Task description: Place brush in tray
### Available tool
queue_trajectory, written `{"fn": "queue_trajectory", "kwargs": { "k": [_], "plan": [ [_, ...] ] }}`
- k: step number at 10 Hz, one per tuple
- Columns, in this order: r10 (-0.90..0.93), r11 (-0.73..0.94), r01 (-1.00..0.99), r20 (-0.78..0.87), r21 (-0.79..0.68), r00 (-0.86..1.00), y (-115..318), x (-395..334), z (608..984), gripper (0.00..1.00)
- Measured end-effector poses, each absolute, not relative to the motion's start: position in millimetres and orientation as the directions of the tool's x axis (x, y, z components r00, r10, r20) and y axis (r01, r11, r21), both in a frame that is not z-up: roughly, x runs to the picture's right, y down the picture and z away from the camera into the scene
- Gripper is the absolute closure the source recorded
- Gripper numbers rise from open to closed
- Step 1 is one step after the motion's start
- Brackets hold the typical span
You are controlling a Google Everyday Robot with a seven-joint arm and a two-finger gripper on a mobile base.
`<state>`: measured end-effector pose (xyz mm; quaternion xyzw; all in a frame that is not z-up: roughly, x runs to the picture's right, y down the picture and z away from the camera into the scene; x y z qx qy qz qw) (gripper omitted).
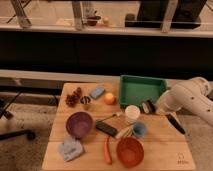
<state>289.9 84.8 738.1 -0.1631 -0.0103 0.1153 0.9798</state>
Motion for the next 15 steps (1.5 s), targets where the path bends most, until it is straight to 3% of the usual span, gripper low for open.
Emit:
{"fn": "queue_trajectory", "kwargs": {
  "k": [15],
  "plan": [
    [0.039,0.960,-0.014,0.084,-0.280,0.996,18,245,804,1.00]
  ]
}}
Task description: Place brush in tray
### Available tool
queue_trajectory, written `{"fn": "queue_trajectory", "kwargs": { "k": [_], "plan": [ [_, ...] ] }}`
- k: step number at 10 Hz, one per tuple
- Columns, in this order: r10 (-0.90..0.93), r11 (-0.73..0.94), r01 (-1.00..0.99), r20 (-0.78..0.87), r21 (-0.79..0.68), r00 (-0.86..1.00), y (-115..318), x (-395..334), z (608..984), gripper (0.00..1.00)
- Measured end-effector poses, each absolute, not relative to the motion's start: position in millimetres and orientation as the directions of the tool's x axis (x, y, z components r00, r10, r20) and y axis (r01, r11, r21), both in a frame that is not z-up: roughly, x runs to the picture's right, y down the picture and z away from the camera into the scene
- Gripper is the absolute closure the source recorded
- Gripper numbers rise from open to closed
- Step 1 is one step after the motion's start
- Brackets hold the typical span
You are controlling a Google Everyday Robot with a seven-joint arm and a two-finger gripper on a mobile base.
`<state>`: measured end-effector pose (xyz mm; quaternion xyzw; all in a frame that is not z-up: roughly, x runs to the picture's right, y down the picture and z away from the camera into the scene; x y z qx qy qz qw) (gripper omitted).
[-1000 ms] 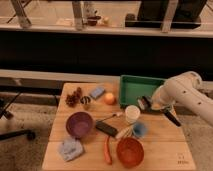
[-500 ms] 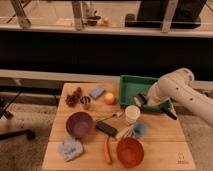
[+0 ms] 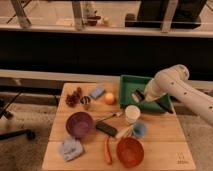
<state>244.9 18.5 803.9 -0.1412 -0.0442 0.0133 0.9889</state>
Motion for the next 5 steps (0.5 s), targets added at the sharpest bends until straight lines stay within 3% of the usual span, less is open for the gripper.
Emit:
{"fn": "queue_trajectory", "kwargs": {
  "k": [5],
  "plan": [
    [0.021,0.954,0.021,0.137,-0.300,0.990,6,227,830,1.00]
  ]
}}
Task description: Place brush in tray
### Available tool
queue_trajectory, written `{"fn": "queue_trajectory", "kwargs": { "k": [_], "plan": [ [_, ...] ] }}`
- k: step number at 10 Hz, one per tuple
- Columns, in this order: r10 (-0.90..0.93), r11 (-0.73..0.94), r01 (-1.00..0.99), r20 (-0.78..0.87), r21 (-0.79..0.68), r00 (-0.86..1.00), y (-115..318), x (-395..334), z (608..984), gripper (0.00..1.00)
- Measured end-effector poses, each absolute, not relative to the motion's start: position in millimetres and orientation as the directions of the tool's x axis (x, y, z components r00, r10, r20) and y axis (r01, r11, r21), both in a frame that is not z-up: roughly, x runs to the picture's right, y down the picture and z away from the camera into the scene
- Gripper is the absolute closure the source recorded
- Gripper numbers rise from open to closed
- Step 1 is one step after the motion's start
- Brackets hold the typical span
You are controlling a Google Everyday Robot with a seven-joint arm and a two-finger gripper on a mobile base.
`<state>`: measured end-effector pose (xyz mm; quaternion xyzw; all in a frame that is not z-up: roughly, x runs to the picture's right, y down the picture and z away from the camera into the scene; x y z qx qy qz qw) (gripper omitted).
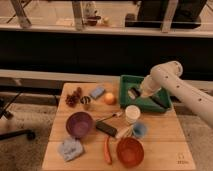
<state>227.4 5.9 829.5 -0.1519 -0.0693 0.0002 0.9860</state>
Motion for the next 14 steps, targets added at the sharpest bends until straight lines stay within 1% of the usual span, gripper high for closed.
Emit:
{"fn": "queue_trajectory", "kwargs": {
  "k": [4,10,14],
  "plan": [
    [0.001,0.954,0.051,0.173,-0.296,0.985,-5,222,843,1.00],
    [-0.013,0.955,0.072,0.200,-0.287,0.980,-20,234,855,1.00],
    [-0.012,0.950,0.077,0.213,-0.303,0.977,-15,233,869,1.00]
  ]
}}
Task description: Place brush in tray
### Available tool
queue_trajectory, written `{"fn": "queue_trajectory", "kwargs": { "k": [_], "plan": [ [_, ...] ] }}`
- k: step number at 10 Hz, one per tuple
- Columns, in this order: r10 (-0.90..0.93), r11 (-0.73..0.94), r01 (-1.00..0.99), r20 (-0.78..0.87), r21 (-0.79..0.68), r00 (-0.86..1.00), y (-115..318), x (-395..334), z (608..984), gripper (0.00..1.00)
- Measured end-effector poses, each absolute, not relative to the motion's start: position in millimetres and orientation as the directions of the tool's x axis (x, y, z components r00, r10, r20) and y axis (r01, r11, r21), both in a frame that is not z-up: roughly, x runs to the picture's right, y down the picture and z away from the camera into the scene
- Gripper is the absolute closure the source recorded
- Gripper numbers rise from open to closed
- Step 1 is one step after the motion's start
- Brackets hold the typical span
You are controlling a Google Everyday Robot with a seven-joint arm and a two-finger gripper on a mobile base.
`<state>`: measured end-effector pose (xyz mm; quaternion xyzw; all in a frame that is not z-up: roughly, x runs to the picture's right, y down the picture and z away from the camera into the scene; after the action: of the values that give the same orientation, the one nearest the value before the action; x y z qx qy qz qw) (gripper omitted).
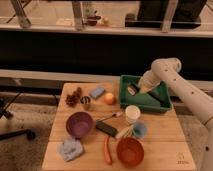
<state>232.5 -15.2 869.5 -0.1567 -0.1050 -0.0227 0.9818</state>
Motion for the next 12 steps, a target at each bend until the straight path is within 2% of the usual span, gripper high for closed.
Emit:
{"fn": "queue_trajectory", "kwargs": {
  "k": [7,8,10,12],
  "plan": [
    [0.024,0.942,0.053,0.225,-0.332,0.974,-2,229,885,0.98],
    [0.027,0.941,0.050,0.223,-0.334,0.974,-2,231,886,0.93],
    [0.032,0.940,0.045,0.219,-0.338,0.975,-2,234,886,0.71],
    [0.035,0.939,0.042,0.218,-0.341,0.975,-2,235,885,0.54]
  ]
}}
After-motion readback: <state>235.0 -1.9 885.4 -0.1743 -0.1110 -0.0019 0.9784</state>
